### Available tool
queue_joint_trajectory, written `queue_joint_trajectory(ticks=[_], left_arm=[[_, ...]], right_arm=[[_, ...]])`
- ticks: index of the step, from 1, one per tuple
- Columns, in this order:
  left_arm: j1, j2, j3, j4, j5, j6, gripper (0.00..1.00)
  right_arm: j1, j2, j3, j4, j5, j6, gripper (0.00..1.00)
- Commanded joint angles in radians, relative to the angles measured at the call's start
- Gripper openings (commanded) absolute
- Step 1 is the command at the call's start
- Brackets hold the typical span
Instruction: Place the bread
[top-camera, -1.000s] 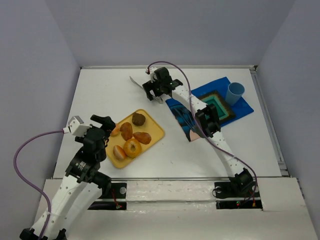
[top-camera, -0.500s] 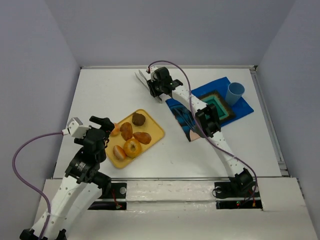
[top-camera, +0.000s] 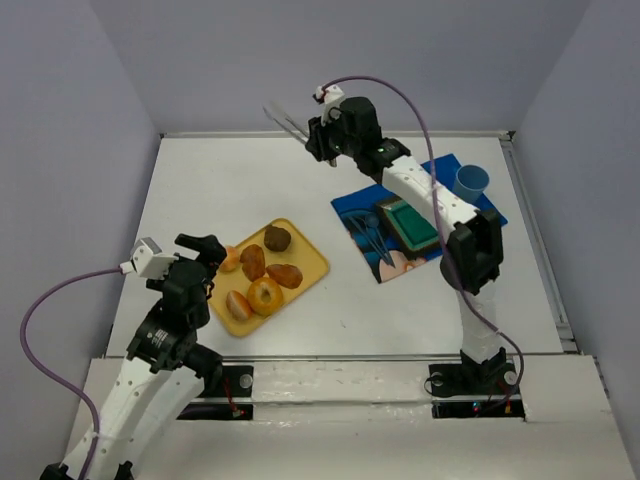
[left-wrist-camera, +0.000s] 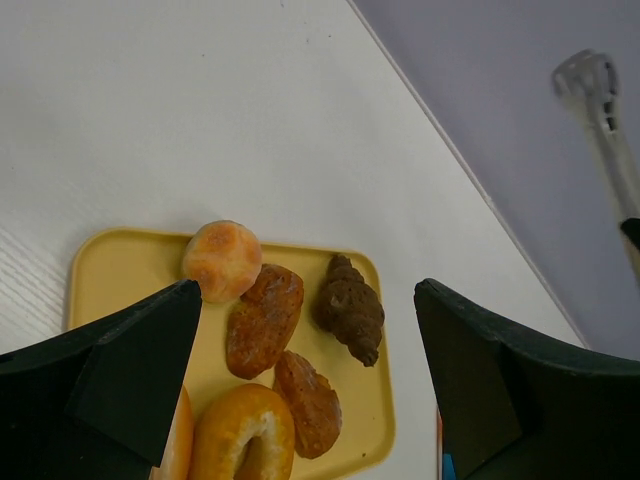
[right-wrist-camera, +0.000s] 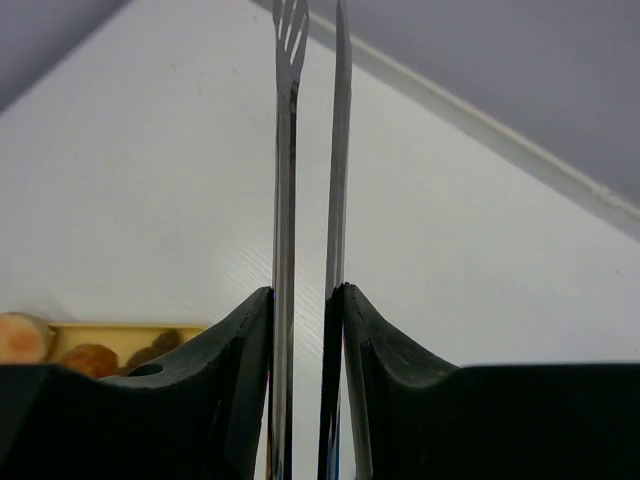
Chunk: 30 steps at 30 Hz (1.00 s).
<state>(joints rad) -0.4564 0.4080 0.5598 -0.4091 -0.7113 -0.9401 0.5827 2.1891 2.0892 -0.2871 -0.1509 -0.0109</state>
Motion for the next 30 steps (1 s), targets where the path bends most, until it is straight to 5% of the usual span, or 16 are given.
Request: queue_joint_trajectory(ticks=[1, 10, 19, 30], left_arm=[[-0.001, -0.018, 0.031, 0.038, -0.025, -0.005, 0.99], [-0.001, -0.067, 0.014, 0.076, 0.035, 0.026, 0.99], [-0.001, -0.089, -0.003, 0.122, 0.099, 0.05, 0.99], [-0.002, -0.107, -0.008, 0.124, 0.125, 0.06, 0.99]], right_arm=[[-0.004, -0.231, -0.18, 0.129, -0.059, 0.051, 0.38], [-0.004, -0.675, -0.705, 0.116, -0.212, 0.117, 0.4], [0.045, -1.012, -0.959, -0.093, -0.279, 0.204, 0.44], [0.12, -0.876, -0.919, -0.21, -0.245, 0.262, 0.6]])
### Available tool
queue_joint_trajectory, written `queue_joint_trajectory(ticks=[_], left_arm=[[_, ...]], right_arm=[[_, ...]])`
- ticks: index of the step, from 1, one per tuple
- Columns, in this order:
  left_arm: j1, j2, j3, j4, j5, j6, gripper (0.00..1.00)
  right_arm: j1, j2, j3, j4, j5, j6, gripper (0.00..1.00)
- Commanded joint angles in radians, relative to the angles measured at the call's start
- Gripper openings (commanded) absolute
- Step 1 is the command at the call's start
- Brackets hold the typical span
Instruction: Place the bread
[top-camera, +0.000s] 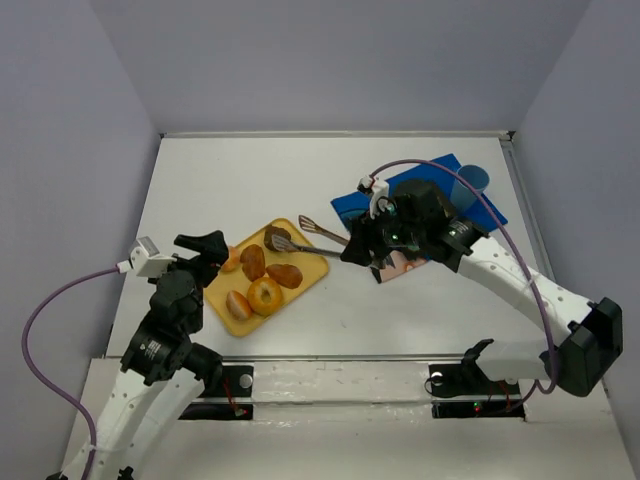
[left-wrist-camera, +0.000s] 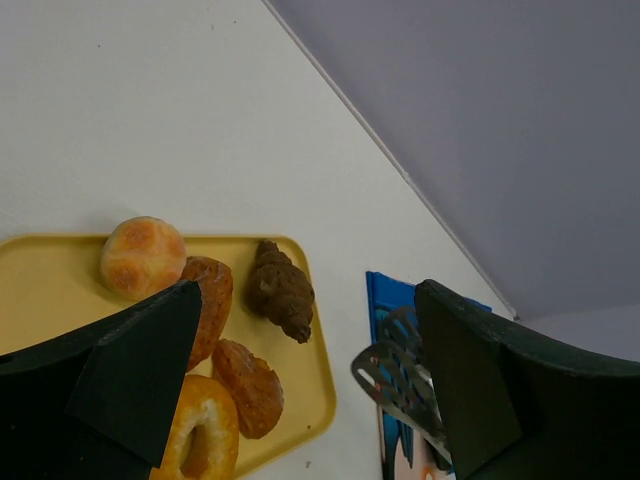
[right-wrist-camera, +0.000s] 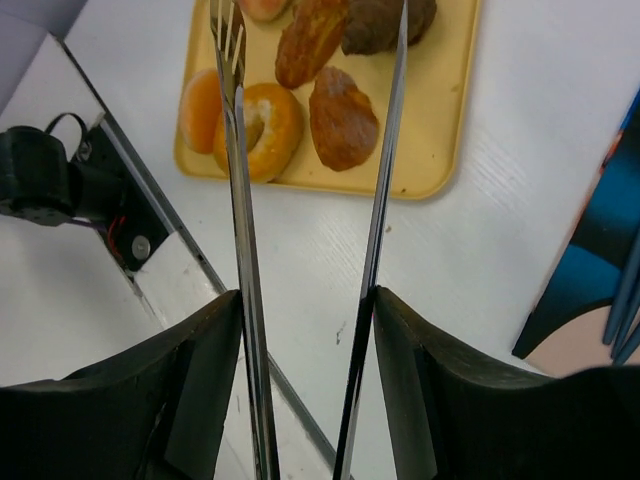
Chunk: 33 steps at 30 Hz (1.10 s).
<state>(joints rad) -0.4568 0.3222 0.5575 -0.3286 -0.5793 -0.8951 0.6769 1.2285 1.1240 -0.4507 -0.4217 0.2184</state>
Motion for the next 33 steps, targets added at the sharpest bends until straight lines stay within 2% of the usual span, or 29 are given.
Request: queue_joint_trajectory(ticks=[1, 10, 20, 23, 28, 33], left_arm=[[-0.002, -0.025, -0.008, 0.045, -0.008, 0.012, 0.99], [0.0, -0.029, -0.018, 0.046, -0.013, 0.01, 0.99], [0.0, -0.032, -0.021, 0.045, -0.019, 0.01, 0.99], [-0.002, -0.032, -0.022, 0.046, -0.021, 0.008, 0.99], [0.0, -0.032, -0.024, 0.048, -0.021, 0.009, 0.99], [-0.002, -0.034, -0.024, 0.048, -0.016, 0.01, 0.99]], right_arm=[[0.035, 0.103, 0.054, -0.046, 0.035, 0.032, 0.6], [0.067, 0.299, 0.168, -0.046, 0.104, 0.041, 0.6], [0.099, 0.402, 0.241, -0.025, 0.227, 0.049, 0.6], [0.119, 0.431, 0.252, 0.001, 0.219, 0.049, 0.6], [0.128, 0.445, 0.269, 0.039, 0.212, 0.039, 0.58], [0.128, 0.454, 0.283, 0.064, 0.208, 0.041, 0.5]])
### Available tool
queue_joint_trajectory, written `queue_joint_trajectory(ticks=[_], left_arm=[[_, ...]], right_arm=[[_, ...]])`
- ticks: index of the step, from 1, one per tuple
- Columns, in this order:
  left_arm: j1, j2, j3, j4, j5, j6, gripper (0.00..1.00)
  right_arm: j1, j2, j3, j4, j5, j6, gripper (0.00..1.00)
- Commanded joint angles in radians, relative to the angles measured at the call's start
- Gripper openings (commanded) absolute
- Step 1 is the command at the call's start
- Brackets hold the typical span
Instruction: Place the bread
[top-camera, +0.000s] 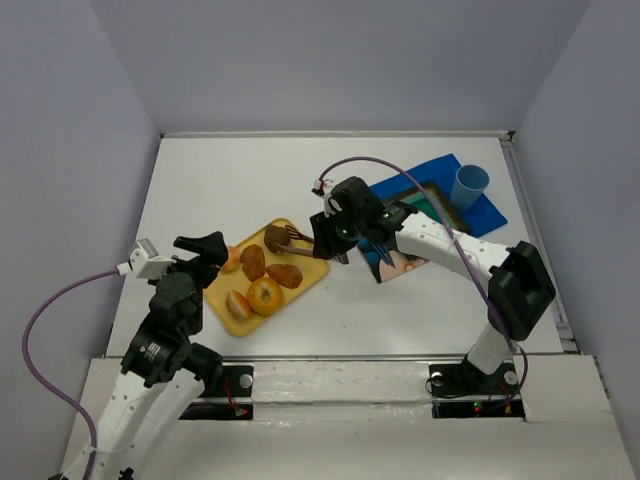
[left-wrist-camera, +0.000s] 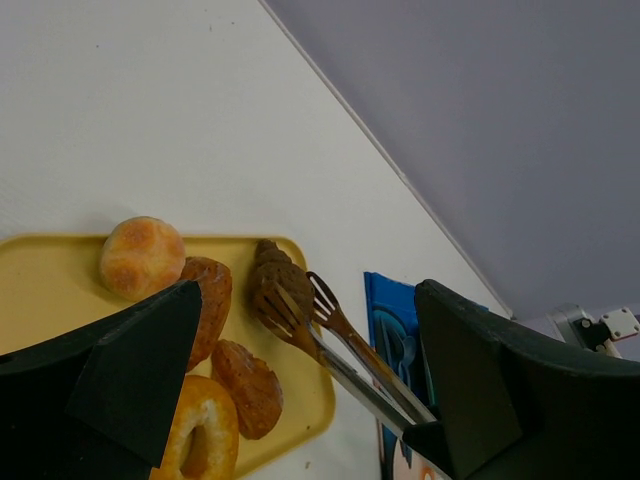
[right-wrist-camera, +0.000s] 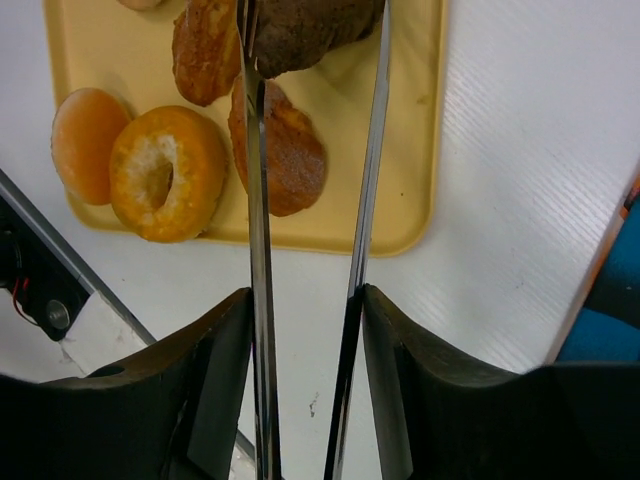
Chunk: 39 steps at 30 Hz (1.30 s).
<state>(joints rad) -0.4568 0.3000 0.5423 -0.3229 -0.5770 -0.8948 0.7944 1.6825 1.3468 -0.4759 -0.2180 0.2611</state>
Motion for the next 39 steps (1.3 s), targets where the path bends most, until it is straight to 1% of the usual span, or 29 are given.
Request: queue_joint_trajectory(ticks=[1, 4, 8, 11, 13, 16, 17, 19, 20, 21, 22, 23, 24, 25, 26, 27, 31, 33, 39], left_arm=[[0.0, -0.013, -0.008, 0.042, -0.018, 0.01, 0.99], [-0.002, -0.016, -0.01, 0.042, -0.018, 0.01, 0.99], [0.0, -0.018, -0.01, 0.044, -0.018, 0.008, 0.99], [-0.002, -0.018, -0.01, 0.044, -0.017, 0.011, 0.99], [-0.002, -0.019, -0.01, 0.044, -0.014, 0.011, 0.99], [0.0, -0.019, -0.012, 0.044, -0.012, 0.01, 0.99], [-0.002, -0.019, -0.013, 0.045, -0.011, 0.01, 0.99], [-0.002, -0.019, -0.013, 0.045, -0.009, 0.011, 0.99], [-0.002, -0.021, -0.013, 0.045, -0.004, 0.011, 0.99], [-0.002, -0.021, -0.013, 0.047, -0.003, 0.013, 0.99], [0.0, -0.022, -0.013, 0.048, 0.0, 0.014, 0.99], [-0.002, -0.022, -0.013, 0.047, 0.002, 0.013, 0.99], [-0.002, -0.025, -0.015, 0.047, 0.003, 0.014, 0.99], [-0.002, -0.024, -0.016, 0.05, 0.005, 0.013, 0.99], [-0.002, -0.025, -0.016, 0.051, 0.005, 0.013, 0.99], [-0.002, -0.025, -0.018, 0.053, 0.008, 0.016, 0.99], [-0.002, -0.024, -0.022, 0.058, 0.014, 0.017, 0.99], [-0.002, -0.022, -0.024, 0.061, 0.017, 0.019, 0.99], [-0.002, -0.018, -0.024, 0.064, 0.02, 0.022, 0.99]], right_arm=[[0.011, -0.003, 0.061, 0.092, 0.006, -0.002, 0.47], [0.011, -0.021, 0.051, 0.1, 0.016, 0.004, 0.39], [0.011, -0.096, 0.019, 0.105, 0.058, 0.015, 0.36], [0.011, -0.148, -0.021, 0.109, 0.109, 0.032, 0.31], [0.011, -0.213, -0.044, 0.111, 0.156, 0.041, 0.28], [0.011, -0.309, -0.1, 0.105, 0.212, 0.062, 0.28], [0.011, -0.332, -0.129, 0.099, 0.295, 0.078, 0.28], [0.011, -0.38, -0.153, 0.064, 0.379, 0.104, 0.27], [0.011, -0.426, -0.176, 0.048, 0.455, 0.133, 0.27], [0.011, -0.45, -0.184, 0.03, 0.494, 0.151, 0.27], [-0.001, -0.495, -0.192, -0.021, 0.579, 0.171, 0.27], [-0.001, -0.495, -0.198, -0.051, 0.58, 0.19, 0.27], [-0.014, -0.535, -0.202, -0.084, 0.671, 0.238, 0.27], [-0.023, -0.55, -0.205, -0.155, 0.709, 0.263, 0.27], [-0.032, -0.582, -0.207, -0.191, 0.762, 0.282, 0.27], [-0.052, -0.596, -0.21, -0.222, 0.785, 0.32, 0.27], [-0.107, -0.65, -0.23, -0.354, 0.865, 0.382, 0.27], [-0.135, -0.662, -0.25, -0.375, 0.897, 0.403, 0.27], [-0.201, -0.639, -0.284, -0.386, 0.879, 0.402, 0.27]])
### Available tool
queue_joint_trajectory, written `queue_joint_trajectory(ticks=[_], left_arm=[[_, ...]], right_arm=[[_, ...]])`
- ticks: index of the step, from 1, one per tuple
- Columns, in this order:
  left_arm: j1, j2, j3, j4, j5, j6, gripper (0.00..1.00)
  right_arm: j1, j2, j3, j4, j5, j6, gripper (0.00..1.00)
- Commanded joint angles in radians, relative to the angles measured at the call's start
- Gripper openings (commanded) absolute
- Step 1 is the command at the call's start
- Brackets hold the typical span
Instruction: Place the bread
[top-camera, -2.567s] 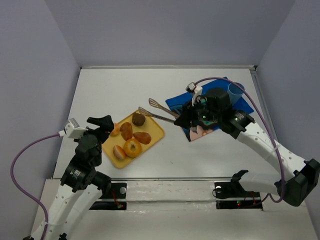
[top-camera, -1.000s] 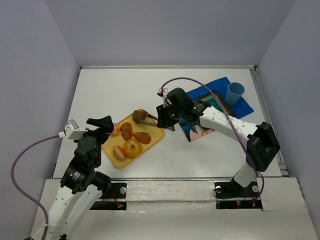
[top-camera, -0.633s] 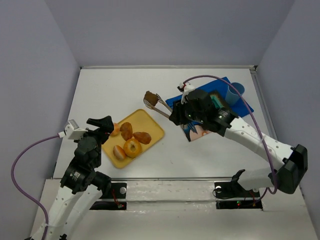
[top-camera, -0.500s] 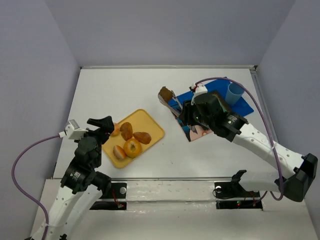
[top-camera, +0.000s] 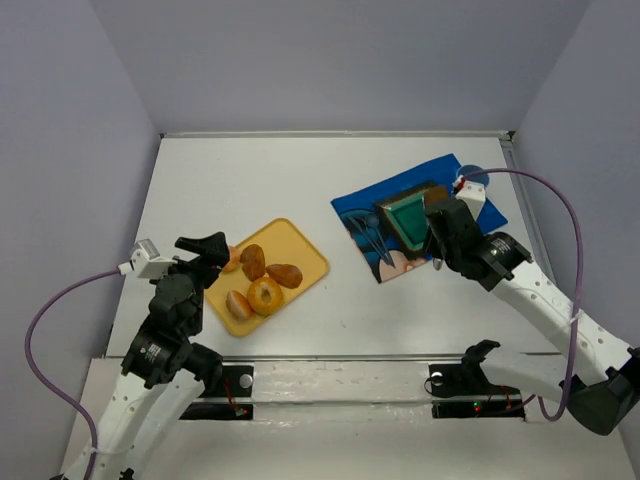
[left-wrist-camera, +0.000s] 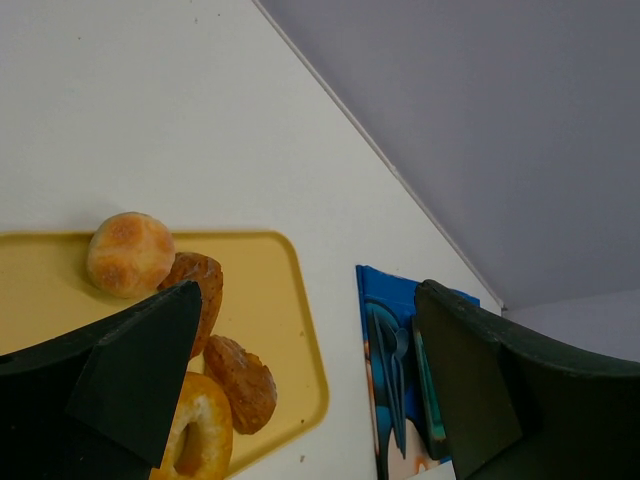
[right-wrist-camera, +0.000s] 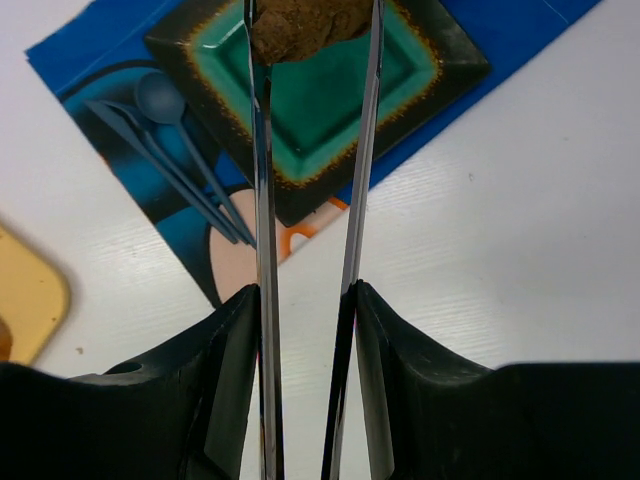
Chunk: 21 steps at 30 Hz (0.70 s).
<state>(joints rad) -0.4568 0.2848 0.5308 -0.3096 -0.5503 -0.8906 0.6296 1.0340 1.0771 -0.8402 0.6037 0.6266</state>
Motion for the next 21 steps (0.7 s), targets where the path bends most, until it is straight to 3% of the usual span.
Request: queue_joint_trajectory(ticks=[1, 11, 21], left_arm=[[-0.002, -0.004, -0.014, 0.05, -0.007, 0.018, 0.99], [-0.002, -0.007, -0.018, 0.052, -0.002, 0.018, 0.99], [-0.002, -0.015, -0.018, 0.049, 0.001, 0.016, 0.99]], right_arm=[[-0.045, 0.017, -0.014, -0.022, 0.053, 0.033, 0.27], [-0.068, 0.119, -0.025, 0.006, -0.03, 0.007, 0.42], [-0.068, 0.087, -0.009, 0.007, -0.085, -0.013, 0.55]])
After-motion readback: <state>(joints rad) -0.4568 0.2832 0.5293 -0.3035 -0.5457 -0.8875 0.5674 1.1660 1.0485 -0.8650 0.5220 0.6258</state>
